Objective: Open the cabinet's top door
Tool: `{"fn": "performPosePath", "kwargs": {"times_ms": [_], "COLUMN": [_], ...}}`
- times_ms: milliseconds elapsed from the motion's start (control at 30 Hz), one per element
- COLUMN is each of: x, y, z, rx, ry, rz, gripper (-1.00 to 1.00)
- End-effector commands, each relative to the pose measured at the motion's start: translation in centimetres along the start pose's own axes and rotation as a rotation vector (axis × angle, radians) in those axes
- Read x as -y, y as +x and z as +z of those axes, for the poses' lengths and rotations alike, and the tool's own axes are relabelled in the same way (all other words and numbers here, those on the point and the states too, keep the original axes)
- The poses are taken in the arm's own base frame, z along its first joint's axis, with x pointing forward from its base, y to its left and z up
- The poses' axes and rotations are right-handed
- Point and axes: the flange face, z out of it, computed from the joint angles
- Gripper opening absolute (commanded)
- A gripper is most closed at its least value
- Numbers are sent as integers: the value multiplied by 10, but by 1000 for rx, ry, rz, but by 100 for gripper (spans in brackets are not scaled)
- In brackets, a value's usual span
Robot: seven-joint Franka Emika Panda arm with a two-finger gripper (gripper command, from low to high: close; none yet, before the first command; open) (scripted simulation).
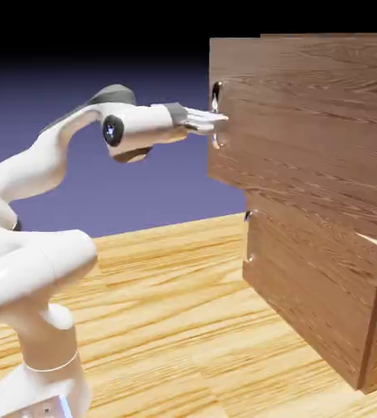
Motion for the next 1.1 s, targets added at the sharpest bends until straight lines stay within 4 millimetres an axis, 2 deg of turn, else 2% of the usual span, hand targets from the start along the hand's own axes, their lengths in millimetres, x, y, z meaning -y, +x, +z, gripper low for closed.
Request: {"fn": "performPosePath", "kwargs": {"times_ms": [0, 167, 333, 800, 1067], "x": [3, 20, 36, 80, 115], "y": [-3, -20, -36, -80, -115], "z": [-12, -68, -108, -188, -232], "rx": [-19, -110, -178, -327, -424], "ry": [-20, -111, -179, -328, -425], "rz": [0, 0, 0, 0, 0], "gripper": [-100, -100, -100, -100, -100]}}
